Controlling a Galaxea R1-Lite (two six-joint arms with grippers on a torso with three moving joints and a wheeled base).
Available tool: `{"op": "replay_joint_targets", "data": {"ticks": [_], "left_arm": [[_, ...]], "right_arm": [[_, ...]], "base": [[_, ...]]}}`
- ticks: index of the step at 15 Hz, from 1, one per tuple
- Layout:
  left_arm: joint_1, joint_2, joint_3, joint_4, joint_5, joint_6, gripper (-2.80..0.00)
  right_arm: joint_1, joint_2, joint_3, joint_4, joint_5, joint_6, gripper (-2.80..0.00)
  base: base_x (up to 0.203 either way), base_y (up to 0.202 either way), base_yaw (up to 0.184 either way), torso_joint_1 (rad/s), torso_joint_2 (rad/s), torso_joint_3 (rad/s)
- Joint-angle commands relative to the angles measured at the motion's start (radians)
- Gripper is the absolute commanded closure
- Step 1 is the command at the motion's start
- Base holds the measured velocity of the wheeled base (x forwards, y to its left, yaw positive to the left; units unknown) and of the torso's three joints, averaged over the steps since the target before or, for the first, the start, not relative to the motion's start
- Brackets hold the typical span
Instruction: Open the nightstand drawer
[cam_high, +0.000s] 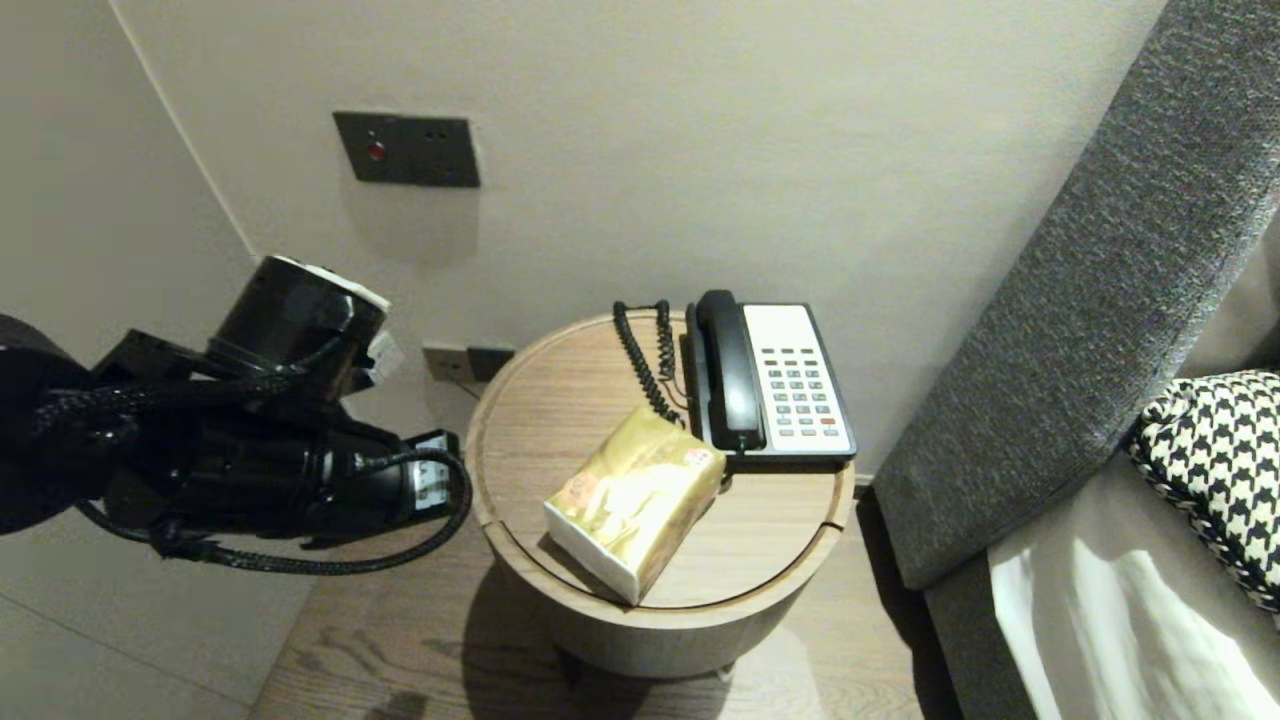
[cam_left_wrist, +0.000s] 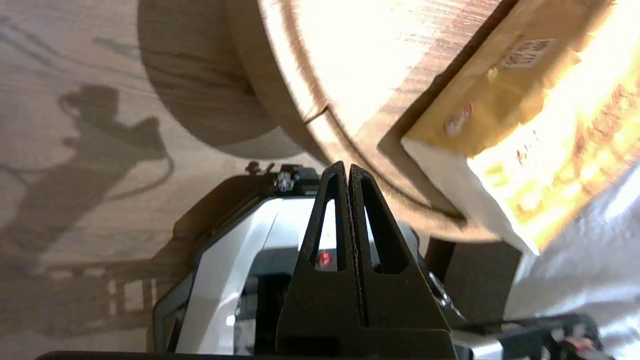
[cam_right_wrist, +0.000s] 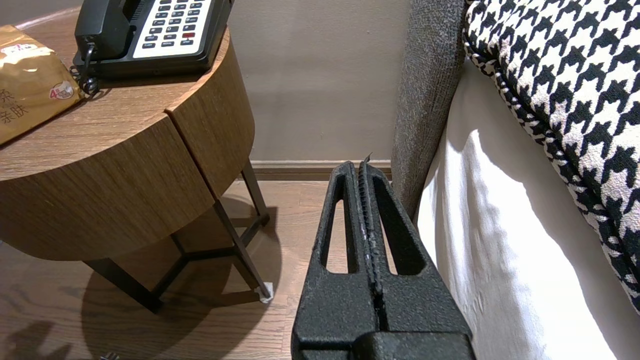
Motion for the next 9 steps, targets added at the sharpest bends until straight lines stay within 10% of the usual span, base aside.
{"op": "replay_joint_targets", "data": {"ticks": [1,9], "left_arm": [[-0.016,0.058,0.047,-0.09,0.006,-0.003,0.0],[-0.054,0.155,0.115,-0.244,0.054,-0.016,0.0]], "right_arm": [[0.0,0.0,0.04,-0.001,0.0,0.001,0.0],[0.0,0.0,0.04,-0.001,0.0,0.001,0.0]], "base": [[0.0,0.0,0.0,0.0,0.0,0.0],[0.0,0.0,0.0,0.0,0.0,0.0]]}}
